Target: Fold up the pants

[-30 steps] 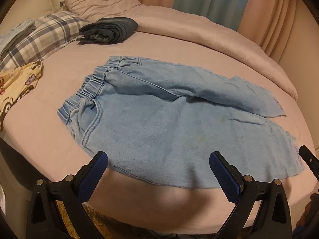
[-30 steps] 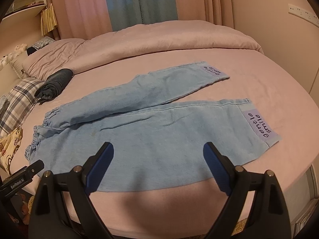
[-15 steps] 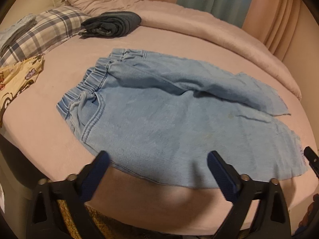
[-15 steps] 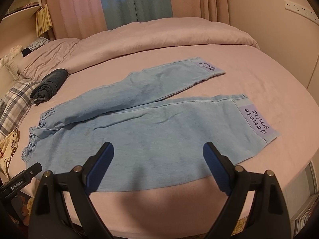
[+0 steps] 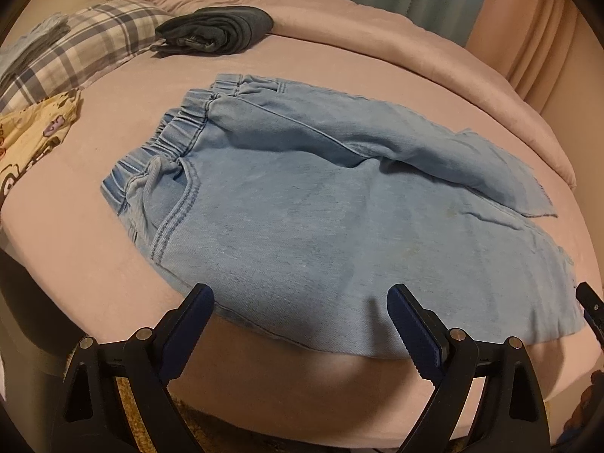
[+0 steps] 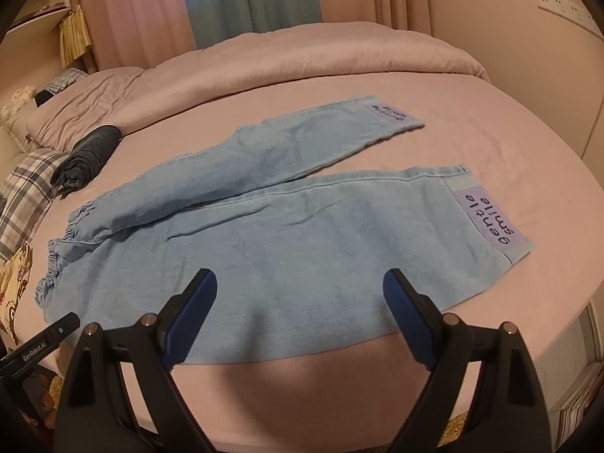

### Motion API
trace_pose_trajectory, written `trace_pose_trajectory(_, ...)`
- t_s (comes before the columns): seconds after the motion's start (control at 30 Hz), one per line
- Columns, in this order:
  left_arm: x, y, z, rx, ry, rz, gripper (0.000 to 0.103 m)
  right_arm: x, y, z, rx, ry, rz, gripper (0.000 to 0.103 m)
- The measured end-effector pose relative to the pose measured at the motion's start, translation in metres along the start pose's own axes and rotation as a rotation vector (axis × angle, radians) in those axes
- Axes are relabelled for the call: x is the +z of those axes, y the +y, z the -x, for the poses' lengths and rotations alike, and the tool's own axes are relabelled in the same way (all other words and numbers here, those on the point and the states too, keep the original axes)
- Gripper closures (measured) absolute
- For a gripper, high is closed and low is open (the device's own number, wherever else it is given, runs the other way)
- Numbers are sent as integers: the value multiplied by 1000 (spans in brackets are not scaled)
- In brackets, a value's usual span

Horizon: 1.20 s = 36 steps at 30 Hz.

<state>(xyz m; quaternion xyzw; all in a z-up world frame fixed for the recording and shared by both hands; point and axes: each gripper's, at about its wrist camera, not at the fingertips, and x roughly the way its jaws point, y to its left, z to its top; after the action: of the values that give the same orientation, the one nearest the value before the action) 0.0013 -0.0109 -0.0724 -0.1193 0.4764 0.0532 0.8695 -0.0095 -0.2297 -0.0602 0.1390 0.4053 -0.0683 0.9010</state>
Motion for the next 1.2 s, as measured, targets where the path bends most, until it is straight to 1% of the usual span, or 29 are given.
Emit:
trace_pose_trajectory(0.23,4,6,-1,-1,1,16,9,1,-13,-7,-16,18,-41,16)
trace_pose_trajectory(0.33,9,13,-1,6,-6,38,9,2,-22,-8,-23,20,-59,16)
trace_pose_trajectory(0.5,17,30,3,18,-22,102,14,2,-44,-10,-54,19,-109,17)
trace_pose_trajectory(0.6,23,48,4,34,-29,163,14,3,-62,-13,-119,17,-160,20)
trace_pose_trajectory(0.7,27,67,5,78,-38,211,15,2,-81,-16,-196,26,-188,20)
trace_pose_trajectory(0.8,30,84,5,123,-49,260,15,1,-101,-16,-205,30,-242,21)
trace_pose_trajectory(0.9,29,98,-1,133,-30,313,15,-2,-117,-15,-217,32,-283,22)
trace_pose_trajectory(0.97,26,105,-5,129,-19,336,15,-3,-126,-13,-261,32,-289,22)
trace_pose_trajectory(1.03,23,108,-5,118,-15,346,15,-6,-132,-12,-292,36,-293,22)
trace_pose_trajectory(1.2,20,106,-16,126,6,346,15,-12,-147,-16,-293,56,-327,22)
